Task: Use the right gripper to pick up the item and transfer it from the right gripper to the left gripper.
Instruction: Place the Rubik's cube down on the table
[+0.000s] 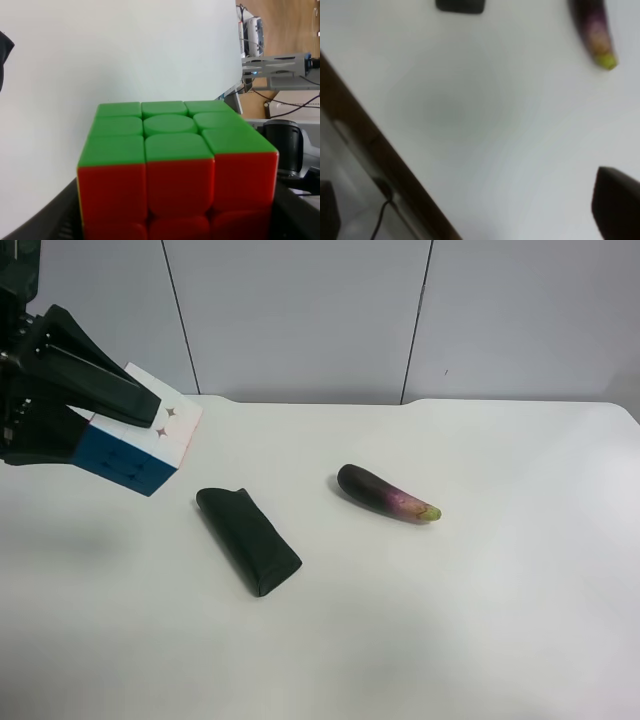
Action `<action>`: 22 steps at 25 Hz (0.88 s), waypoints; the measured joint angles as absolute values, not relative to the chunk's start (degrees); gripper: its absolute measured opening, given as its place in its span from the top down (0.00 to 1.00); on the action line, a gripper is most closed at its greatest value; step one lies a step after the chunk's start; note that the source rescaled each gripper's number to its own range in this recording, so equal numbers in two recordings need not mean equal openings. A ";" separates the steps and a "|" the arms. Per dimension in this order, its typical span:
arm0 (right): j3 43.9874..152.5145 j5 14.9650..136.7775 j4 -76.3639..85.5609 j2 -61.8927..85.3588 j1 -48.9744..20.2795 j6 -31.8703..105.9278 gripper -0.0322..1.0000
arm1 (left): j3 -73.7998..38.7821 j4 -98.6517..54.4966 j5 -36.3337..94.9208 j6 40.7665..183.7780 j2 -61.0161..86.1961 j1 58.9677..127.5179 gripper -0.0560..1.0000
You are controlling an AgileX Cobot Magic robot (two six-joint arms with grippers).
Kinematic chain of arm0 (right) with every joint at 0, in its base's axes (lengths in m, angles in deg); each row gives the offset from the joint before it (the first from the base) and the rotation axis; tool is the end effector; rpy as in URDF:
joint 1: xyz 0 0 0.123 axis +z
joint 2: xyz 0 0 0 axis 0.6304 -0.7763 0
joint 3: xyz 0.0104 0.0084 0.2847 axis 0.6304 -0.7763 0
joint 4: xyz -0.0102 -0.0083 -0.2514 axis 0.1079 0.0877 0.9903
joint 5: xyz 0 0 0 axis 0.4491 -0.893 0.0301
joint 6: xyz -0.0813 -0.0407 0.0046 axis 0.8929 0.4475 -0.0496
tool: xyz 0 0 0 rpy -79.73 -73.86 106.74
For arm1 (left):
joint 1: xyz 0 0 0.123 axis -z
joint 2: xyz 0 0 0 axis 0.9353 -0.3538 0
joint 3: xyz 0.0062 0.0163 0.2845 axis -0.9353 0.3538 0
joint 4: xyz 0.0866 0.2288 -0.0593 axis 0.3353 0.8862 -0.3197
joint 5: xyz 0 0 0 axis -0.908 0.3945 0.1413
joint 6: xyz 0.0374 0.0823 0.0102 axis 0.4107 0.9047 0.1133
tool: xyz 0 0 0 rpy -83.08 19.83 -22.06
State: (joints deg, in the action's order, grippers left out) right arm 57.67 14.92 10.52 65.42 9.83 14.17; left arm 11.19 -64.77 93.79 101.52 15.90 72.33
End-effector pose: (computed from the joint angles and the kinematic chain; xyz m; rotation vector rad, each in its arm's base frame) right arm 0.0167 0.0236 0.3154 -0.9968 2.1869 0.4527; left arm 0.2046 -0.0814 0.3087 0.1756 2.5749 -1.2476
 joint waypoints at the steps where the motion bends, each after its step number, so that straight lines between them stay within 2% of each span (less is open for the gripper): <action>1: 56.68 15.35 10.94 67.84 9.87 14.17 0.00 | 11.19 -64.77 93.79 101.71 15.90 72.33 0.95; 10: 47.45 23.05 11.89 77.80 10.02 14.17 0.00 | 11.19 -62.40 93.67 102.16 15.90 72.33 0.95; 22: 47.05 23.54 11.89 78.21 9.81 14.17 0.00 | 11.19 -62.13 92.57 102.16 15.90 72.33 0.95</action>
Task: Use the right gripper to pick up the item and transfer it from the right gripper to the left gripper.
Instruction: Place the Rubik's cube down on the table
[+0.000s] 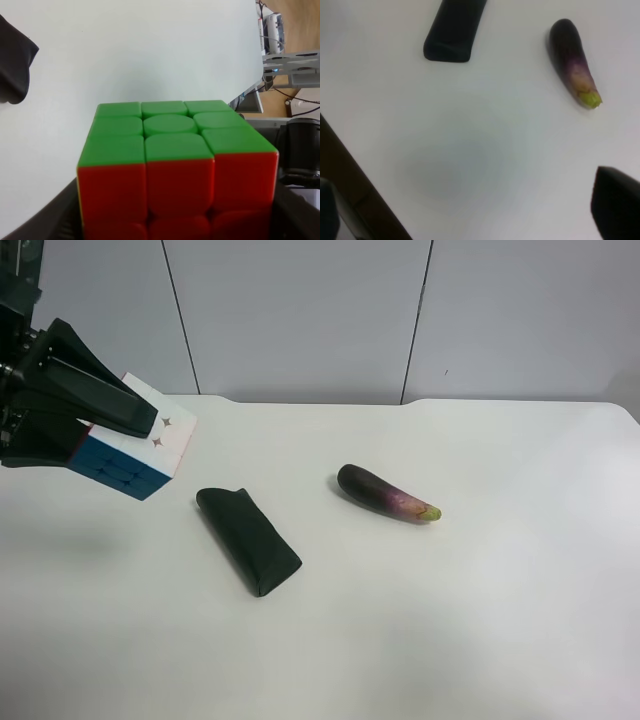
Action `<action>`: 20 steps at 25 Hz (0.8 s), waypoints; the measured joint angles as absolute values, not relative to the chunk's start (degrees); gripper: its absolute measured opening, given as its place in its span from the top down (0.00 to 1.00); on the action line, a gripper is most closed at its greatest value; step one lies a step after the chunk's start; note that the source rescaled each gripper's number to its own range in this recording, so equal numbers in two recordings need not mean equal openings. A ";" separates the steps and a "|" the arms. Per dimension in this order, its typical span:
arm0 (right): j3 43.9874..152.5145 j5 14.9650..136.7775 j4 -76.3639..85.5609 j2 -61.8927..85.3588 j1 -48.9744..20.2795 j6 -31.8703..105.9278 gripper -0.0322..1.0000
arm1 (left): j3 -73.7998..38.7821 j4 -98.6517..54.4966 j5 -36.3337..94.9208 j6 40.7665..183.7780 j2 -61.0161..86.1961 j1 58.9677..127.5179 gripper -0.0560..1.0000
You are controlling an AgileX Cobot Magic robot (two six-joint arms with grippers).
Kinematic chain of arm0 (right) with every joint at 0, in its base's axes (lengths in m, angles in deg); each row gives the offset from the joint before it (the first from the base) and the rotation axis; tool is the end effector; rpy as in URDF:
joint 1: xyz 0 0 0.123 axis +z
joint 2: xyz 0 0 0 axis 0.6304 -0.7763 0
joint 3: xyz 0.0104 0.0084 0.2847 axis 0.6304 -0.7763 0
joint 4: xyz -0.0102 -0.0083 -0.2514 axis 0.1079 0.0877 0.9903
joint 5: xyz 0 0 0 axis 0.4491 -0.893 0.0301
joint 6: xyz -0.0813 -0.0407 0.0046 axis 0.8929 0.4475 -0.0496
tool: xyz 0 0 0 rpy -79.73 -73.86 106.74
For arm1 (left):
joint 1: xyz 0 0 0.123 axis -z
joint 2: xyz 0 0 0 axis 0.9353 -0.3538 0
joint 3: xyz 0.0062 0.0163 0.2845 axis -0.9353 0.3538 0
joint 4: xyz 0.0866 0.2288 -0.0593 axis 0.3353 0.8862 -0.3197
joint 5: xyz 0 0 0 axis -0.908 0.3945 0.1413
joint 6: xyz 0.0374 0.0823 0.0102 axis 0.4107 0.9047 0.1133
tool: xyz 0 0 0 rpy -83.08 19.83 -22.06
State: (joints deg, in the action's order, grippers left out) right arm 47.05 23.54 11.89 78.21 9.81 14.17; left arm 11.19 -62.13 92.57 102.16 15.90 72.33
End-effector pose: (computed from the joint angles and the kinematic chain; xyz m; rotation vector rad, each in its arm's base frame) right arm 0.0073 0.0097 0.2774 -0.9152 2.0136 0.4963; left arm 0.2058 -0.0786 0.3056 0.2005 2.5880 -1.1746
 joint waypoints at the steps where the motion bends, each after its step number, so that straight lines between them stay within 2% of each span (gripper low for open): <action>1: 47.01 23.54 11.77 78.21 9.20 14.17 0.00 | 11.19 -62.13 92.57 102.16 15.90 72.33 0.95; 5: 47.01 23.54 11.59 78.21 2.47 14.17 0.00 | 11.19 -62.13 92.62 102.16 15.90 72.33 0.95; 16: 47.01 23.54 11.54 85.04 -29.03 14.17 0.00 | 11.19 -61.96 92.57 103.25 15.90 72.33 0.95; 20: 47.01 23.54 11.54 85.04 -34.57 14.17 0.00 | 11.19 -60.05 92.44 104.14 15.90 72.33 0.95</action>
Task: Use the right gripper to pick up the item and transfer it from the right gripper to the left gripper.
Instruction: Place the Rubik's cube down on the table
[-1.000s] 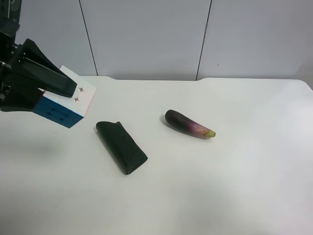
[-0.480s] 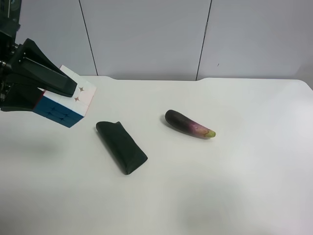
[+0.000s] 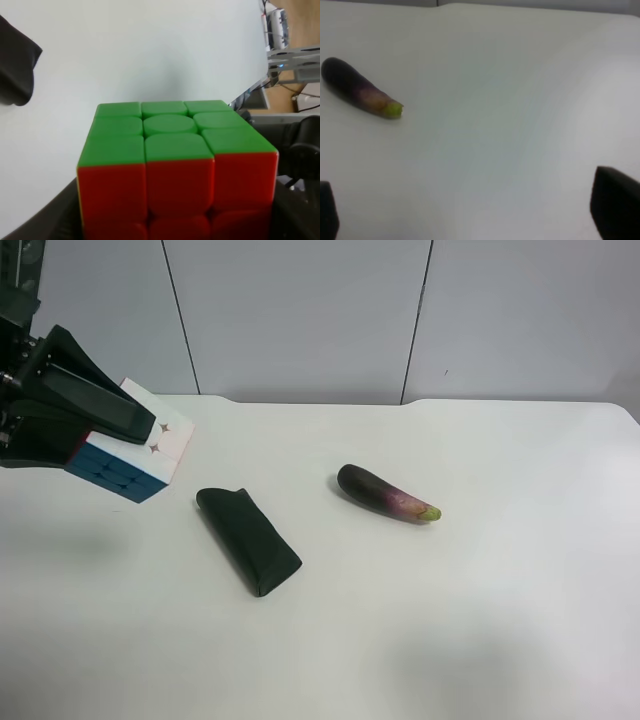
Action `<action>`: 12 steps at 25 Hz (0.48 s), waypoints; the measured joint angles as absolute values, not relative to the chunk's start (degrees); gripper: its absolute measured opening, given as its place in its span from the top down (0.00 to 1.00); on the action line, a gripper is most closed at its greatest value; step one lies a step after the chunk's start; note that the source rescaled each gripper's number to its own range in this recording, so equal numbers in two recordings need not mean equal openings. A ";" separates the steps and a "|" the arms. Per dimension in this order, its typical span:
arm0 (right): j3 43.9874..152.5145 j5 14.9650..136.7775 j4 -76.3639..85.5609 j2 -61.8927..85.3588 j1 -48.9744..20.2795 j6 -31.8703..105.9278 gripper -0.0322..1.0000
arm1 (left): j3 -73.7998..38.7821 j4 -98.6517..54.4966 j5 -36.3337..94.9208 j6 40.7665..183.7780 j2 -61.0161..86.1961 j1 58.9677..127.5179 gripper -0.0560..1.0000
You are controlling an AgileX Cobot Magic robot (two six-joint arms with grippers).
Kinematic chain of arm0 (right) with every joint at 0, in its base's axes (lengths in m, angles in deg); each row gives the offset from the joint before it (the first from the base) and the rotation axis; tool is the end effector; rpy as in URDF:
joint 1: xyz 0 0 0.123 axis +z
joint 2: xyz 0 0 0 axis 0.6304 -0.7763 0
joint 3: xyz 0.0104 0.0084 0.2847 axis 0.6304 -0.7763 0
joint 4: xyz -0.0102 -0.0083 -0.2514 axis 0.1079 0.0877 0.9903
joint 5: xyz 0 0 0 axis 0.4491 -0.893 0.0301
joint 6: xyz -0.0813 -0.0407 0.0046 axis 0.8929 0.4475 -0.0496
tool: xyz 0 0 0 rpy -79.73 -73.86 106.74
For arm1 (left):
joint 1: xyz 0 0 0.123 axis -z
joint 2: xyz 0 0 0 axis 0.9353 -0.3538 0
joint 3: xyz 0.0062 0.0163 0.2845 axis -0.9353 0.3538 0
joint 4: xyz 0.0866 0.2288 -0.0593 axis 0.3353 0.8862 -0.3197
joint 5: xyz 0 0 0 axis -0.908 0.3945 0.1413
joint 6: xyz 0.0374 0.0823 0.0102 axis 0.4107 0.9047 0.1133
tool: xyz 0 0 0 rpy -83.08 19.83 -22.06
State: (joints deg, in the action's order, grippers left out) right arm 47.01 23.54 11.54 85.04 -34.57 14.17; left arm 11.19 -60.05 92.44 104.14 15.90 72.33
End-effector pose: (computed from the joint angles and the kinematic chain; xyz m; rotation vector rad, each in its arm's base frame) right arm -0.0063 0.0008 0.2775 -0.0816 2.0487 0.0690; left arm 0.2055 -0.0767 0.3032 0.2630 2.5949 -1.1188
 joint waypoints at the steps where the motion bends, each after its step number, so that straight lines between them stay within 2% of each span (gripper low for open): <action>1: 47.01 23.54 11.54 85.04 -34.81 14.17 0.00 | 11.19 -59.00 92.03 104.27 15.90 72.33 0.95; 12: 47.01 23.54 11.54 85.04 -34.86 14.17 0.00 | 11.19 -37.00 73.25 99.92 14.68 72.33 0.95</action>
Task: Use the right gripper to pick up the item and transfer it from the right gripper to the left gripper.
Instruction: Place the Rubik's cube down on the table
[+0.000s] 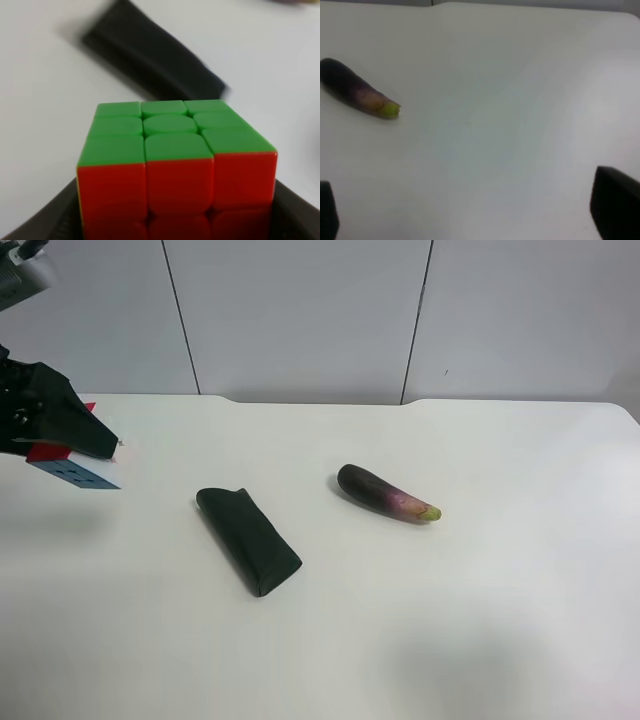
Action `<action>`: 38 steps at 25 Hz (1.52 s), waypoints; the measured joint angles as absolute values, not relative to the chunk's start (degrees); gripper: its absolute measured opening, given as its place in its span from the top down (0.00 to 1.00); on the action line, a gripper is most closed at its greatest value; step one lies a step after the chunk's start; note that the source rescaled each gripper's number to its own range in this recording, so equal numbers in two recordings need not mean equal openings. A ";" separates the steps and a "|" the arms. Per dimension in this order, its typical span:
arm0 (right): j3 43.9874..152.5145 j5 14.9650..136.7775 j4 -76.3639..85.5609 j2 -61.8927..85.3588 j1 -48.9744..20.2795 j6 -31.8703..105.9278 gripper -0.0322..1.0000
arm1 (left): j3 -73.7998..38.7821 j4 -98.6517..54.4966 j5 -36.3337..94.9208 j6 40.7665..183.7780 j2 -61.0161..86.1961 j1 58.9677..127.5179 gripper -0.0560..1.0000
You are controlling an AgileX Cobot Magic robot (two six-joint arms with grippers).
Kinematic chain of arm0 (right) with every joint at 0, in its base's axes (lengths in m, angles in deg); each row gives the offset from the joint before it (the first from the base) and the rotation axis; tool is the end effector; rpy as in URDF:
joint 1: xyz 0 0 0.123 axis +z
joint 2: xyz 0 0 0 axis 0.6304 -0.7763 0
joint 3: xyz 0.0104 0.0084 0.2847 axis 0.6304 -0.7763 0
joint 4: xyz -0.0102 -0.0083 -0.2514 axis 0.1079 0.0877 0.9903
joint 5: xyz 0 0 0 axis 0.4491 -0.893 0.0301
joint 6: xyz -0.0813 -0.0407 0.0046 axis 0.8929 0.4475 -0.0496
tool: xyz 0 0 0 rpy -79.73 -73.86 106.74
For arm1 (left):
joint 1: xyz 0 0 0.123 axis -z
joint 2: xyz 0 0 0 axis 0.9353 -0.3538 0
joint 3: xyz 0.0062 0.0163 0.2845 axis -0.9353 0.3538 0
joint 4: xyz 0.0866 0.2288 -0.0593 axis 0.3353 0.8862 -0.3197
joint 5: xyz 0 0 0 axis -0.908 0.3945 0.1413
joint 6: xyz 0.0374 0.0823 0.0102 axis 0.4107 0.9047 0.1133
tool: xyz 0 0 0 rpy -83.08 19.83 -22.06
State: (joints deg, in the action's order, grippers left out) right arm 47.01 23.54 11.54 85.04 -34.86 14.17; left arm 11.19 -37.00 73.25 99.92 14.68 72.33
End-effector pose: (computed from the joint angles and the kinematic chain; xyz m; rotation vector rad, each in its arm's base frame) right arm -0.0063 0.0009 0.2775 -0.0765 2.0488 0.0658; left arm 0.2339 -0.0448 0.2851 0.2361 2.5645 -0.4769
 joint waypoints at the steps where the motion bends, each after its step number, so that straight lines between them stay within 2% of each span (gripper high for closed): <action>1: 47.01 23.54 11.54 85.04 -34.86 14.17 0.00 | 11.19 -35.68 71.73 98.88 13.77 72.33 0.95; 16: 46.93 23.54 11.54 85.04 -34.86 14.17 0.00 | 11.19 -31.90 57.92 96.52 -8.77 72.33 0.95; 28: 46.93 23.54 11.54 85.04 -34.86 14.17 0.00 | 8.25 -30.35 49.24 96.48 -15.74 72.33 0.95; 38: 46.93 23.54 11.54 85.04 -34.86 14.17 0.00 | 4.28 -29.53 48.83 96.35 -20.60 72.33 0.95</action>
